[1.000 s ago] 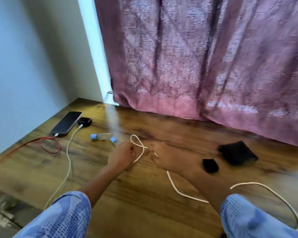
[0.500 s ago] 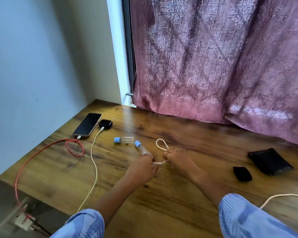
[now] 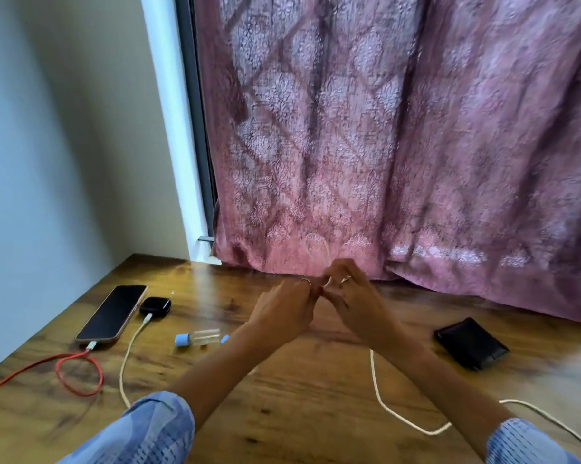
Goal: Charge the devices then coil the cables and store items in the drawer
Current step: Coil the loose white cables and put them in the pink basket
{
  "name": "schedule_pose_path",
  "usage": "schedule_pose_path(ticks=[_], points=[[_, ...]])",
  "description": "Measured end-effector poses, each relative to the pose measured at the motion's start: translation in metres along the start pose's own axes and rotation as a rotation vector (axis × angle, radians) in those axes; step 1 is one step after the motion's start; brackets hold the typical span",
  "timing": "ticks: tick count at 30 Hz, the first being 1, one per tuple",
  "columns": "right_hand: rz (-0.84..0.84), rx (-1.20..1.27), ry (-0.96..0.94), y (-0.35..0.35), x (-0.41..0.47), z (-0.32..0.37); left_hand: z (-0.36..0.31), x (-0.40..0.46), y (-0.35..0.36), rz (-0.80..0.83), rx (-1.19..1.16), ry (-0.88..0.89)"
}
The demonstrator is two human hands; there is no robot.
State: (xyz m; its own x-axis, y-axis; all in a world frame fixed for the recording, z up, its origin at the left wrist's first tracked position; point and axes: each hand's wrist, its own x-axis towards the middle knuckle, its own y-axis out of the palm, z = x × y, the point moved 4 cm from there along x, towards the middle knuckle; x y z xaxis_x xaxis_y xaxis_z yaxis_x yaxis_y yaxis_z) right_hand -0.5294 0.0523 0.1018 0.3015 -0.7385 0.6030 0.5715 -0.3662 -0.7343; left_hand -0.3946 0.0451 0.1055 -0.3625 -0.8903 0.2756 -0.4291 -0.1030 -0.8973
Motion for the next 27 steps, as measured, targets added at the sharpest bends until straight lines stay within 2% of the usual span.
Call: schedule_pose_path(ticks=[2,3,6,11,16,22,25,27], points=[[-0.170,-0.081,0.105,-0.020,0.000,-0.011,-0.007,0.008,-0.008,-0.012,-0.059,0.052],[-0.197,-0.071,0.196,-0.029,-0.002,-0.016,-0.010,0.012,-0.010,-0.005,-0.095,0.075],[-0.139,0.080,0.358,-0.043,-0.001,-0.026,-0.020,0.021,-0.010,-0.009,-0.158,0.117],[-0.084,0.285,0.308,-0.060,-0.005,-0.016,-0.034,0.048,-0.006,0.006,-0.154,0.060],[-0.177,0.436,0.334,-0.101,-0.007,-0.017,-0.034,0.071,-0.012,-0.032,-0.378,-0.009],[-0.438,0.651,0.407,-0.151,-0.007,-0.038,-0.031,0.074,-0.029,0.069,-0.934,-0.134],[-0.449,0.767,0.488,-0.156,-0.013,-0.057,-0.038,0.068,-0.041,0.116,-1.323,-0.179],[-0.384,0.831,0.558,-0.153,-0.016,-0.064,-0.050,0.064,-0.052,0.206,-1.569,-0.152]])
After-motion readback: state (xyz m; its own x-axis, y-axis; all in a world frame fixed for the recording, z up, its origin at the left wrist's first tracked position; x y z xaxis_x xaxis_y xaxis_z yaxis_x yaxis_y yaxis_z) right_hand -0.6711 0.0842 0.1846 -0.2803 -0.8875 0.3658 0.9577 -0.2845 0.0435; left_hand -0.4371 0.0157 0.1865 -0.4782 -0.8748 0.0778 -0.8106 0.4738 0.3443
